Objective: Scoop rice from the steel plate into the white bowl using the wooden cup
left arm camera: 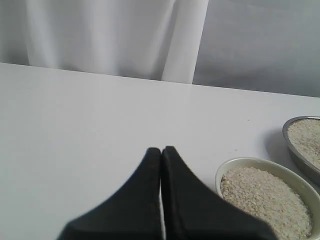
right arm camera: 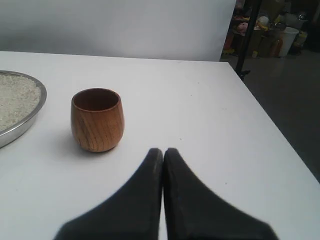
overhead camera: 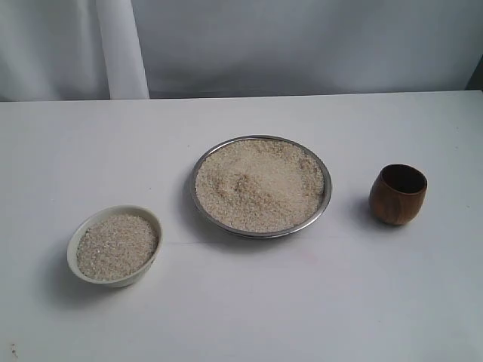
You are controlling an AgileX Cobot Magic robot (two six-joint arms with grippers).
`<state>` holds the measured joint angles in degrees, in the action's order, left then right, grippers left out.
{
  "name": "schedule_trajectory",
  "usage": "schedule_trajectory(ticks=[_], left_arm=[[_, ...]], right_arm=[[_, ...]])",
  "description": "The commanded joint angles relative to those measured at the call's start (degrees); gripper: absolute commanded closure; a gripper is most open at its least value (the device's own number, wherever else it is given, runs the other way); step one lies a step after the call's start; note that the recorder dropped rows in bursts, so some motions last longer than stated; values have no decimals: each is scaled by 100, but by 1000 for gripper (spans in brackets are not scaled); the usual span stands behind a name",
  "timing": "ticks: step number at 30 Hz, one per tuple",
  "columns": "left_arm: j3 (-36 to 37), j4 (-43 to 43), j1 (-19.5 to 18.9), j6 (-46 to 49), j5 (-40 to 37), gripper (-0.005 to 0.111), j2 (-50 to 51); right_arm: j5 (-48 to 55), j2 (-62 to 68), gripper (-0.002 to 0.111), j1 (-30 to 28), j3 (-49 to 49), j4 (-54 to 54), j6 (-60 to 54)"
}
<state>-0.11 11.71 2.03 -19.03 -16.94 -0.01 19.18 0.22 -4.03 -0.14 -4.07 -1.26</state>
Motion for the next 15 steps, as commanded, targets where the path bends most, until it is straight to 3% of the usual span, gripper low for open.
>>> schedule_trajectory(ticks=[1,15], left_arm=[[11,-30,31,-25,50,107,1],[11,-30,31,-25,50,107,1]], right_arm=[[2,-22,108,-46,14,28,2],[-296,-22,108,-46,14,16,2]])
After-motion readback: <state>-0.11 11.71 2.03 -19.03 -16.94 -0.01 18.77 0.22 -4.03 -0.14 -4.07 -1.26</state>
